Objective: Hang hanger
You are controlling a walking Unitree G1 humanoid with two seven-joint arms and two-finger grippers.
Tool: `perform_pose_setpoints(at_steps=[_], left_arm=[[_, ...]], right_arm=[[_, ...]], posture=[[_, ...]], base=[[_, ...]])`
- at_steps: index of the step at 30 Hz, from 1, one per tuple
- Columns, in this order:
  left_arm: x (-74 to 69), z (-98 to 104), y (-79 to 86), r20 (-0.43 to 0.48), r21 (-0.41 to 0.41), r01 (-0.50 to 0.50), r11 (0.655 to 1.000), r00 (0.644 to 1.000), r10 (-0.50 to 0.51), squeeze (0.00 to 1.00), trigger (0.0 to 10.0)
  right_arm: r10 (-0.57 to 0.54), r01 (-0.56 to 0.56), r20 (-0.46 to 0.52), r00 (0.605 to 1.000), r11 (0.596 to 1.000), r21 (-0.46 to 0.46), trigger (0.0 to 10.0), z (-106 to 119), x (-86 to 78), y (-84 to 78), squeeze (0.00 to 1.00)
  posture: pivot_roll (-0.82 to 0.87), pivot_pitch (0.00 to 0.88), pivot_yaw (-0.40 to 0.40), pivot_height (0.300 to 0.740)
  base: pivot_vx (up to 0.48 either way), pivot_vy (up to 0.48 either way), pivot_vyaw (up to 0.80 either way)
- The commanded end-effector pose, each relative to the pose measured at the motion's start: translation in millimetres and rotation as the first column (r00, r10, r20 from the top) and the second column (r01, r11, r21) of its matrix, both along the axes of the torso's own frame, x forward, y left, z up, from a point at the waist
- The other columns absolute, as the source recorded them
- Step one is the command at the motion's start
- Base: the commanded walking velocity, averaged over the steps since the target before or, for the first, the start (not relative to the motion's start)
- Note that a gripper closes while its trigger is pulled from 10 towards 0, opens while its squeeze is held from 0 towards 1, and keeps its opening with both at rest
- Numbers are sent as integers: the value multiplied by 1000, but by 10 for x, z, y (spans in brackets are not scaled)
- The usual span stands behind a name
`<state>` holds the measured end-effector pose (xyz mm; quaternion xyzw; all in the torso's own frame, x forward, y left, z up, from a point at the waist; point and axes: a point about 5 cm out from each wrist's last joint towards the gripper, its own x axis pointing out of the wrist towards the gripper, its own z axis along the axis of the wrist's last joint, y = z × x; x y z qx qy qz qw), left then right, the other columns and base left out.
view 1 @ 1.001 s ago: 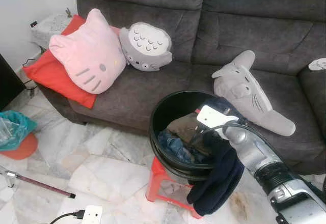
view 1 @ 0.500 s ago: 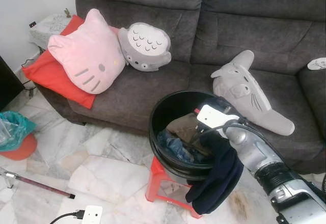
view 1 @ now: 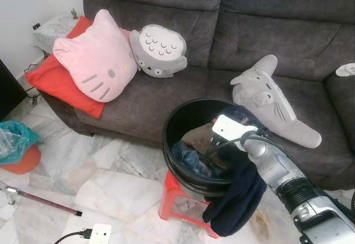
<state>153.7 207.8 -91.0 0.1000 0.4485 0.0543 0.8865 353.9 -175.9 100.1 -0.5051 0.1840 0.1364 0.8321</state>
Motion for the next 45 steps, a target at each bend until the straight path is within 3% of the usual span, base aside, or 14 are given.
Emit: perform_pose_setpoints(at_steps=[1,15,16,17,18,45], left_arm=[[-64,-27,2,-20,-7,-15,1000,1000,15,0,10000],[-64,-26,4,-19,-5,-13,1000,1000,13,0,10000],[-63,-26,4,-19,-5,-13,1000,1000,13,0,10000],[-62,-25,4,-19,-5,-14,1000,1000,13,0,10000],[-62,-25,4,-19,-5,-14,1000,1000,14,0,10000],[-69,-28,2,-18,0,-13,1000,1000,13,0,10000]], right_arm=[[-19,18,-6,1000,999,-32,10000,-18,-6,-65,0],[-23,24,21,999,998,-52,10000,12,13,-98,0],[-10,11,17,1000,999,-42,2196,10,14,-84,0],[-5,5,15,1000,999,-39,2196,9,14,-78,0],[-3,4,13,1000,999,-39,0,9,14,-75,0],[5,-5,15,1000,1000,-13,0,-12,18,-22,0]], posture=[[-87,84,12,740],[-87,83,13,740],[-87,83,13,740],[-87,83,13,740],[-87,83,13,740],[-80,65,10,740]], base=[[0,0,0],[0,0,0],[0,0,0],[0,0,0],[0,0,0],[0,0,0]])
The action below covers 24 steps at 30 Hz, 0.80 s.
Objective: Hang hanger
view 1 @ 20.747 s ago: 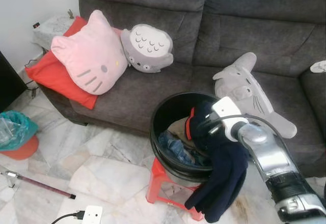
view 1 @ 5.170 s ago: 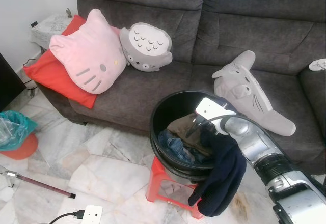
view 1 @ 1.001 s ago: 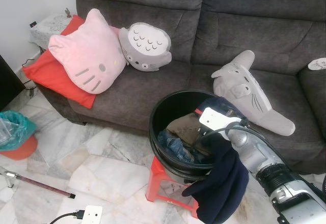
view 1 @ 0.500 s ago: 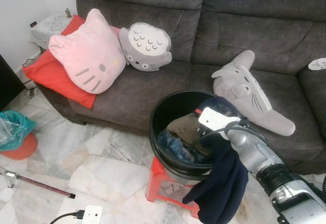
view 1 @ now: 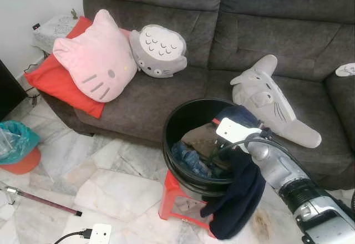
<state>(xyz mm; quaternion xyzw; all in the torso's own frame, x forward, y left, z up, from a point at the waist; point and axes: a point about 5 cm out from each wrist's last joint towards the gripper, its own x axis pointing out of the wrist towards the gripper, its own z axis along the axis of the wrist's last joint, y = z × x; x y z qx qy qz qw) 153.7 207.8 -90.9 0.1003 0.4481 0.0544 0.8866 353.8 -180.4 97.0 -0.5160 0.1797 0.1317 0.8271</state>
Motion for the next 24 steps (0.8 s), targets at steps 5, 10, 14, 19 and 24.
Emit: perform_pose_setpoints(at_steps=[5,10,14,19,24], left_arm=[[-71,-28,5,-18,-1,-14,1000,1000,14,0,10000],[-69,-26,7,-17,-1,-15,1000,1000,15,0,10000],[-63,-23,11,-13,2,-16,1000,1000,16,0,10000],[-59,-20,13,-10,3,-18,1000,1000,18,0,10000],[-58,-19,14,-8,4,-20,1000,1000,20,0,10000]], right_arm=[[7,-7,13,1000,1000,29,0,30,24,51,0],[4,-4,23,1000,1000,29,0,42,29,47,0],[-45,37,132,990,997,63,0,165,70,6,0],[-117,84,301,947,989,120,0,392,115,-48,0],[-214,109,347,913,948,298,0,440,55,-81,0]], posture=[[-80,68,11,740],[-81,69,12,740],[-81,71,12,740],[-81,75,12,740],[-83,75,11,740]], base=[[0,0,0],[0,0,0],[0,0,0],[0,0,0],[0,0,0]])
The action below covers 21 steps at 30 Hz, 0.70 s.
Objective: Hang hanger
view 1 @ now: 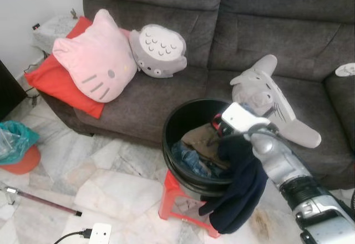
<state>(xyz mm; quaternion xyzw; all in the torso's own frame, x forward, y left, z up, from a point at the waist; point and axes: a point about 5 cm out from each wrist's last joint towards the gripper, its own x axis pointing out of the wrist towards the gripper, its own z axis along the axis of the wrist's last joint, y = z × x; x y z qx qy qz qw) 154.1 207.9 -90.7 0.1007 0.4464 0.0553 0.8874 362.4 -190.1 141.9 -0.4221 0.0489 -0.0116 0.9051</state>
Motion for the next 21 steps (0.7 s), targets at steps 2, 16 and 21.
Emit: perform_pose_setpoints(at_steps=[2,16,21], left_arm=[[-62,-21,13,-11,1,-20,1000,1000,20,0,10000],[-58,-15,19,9,-23,-64,998,998,64,0,10000],[-60,-15,27,8,-19,-65,998,998,65,0,10000]], right_arm=[[3,-7,47,999,995,102,1412,-17,-78,41,0],[-95,-90,338,936,866,492,10000,210,-410,77,0],[-107,-103,360,927,849,518,10000,209,-494,119,0]], posture=[[-83,75,11,740],[-86,78,13,740],[-81,76,15,740]], base=[[0,0,0],[0,0,0],[0,0,0]])
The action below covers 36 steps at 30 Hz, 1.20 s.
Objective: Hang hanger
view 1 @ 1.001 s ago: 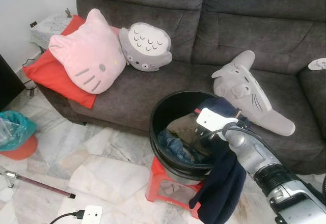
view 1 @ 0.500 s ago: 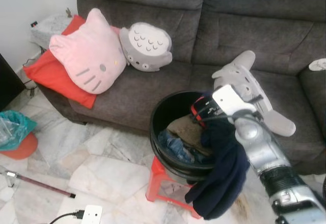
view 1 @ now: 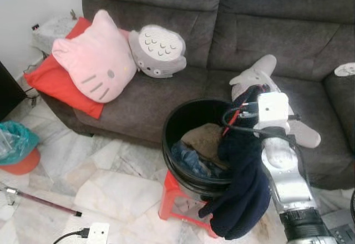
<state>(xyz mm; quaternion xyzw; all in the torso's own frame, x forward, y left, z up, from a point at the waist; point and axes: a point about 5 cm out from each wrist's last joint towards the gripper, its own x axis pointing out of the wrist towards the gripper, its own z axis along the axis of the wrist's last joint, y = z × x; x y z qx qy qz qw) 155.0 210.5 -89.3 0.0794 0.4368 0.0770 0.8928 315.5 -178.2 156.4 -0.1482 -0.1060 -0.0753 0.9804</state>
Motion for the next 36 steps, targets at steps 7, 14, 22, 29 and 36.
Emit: perform_pose_setpoints(at_steps=[7,14,22,29,36], left_arm=[[-91,-31,28,-22,1,-29,1000,999,29,0,10000],[-96,-32,37,-23,-1,-28,1000,999,28,0,10000],[-123,-45,19,-30,-4,-22,1000,999,22,0,10000],[-132,-46,23,-30,1,-16,1000,999,16,0,10000],[-139,-48,21,-31,11,-12,1000,999,12,0,10000]], right_arm=[[2,-2,43,999,1000,-8,10000,45,-45,41,0],[-21,22,83,996,1000,-6,10000,122,-17,66,0],[-30,30,75,997,1000,-4,10000,93,-37,48,0],[-19,20,59,998,1000,-10,10000,56,-48,82,0],[-16,17,59,998,1000,-4,10000,44,-55,87,0]], posture=[[-64,62,8,740],[-65,51,16,740],[-66,34,10,740],[-70,19,11,740],[-69,13,11,740]], base=[[0,0,0],[0,0,0],[0,0,0],[0,0,0],[-176,0,0]])
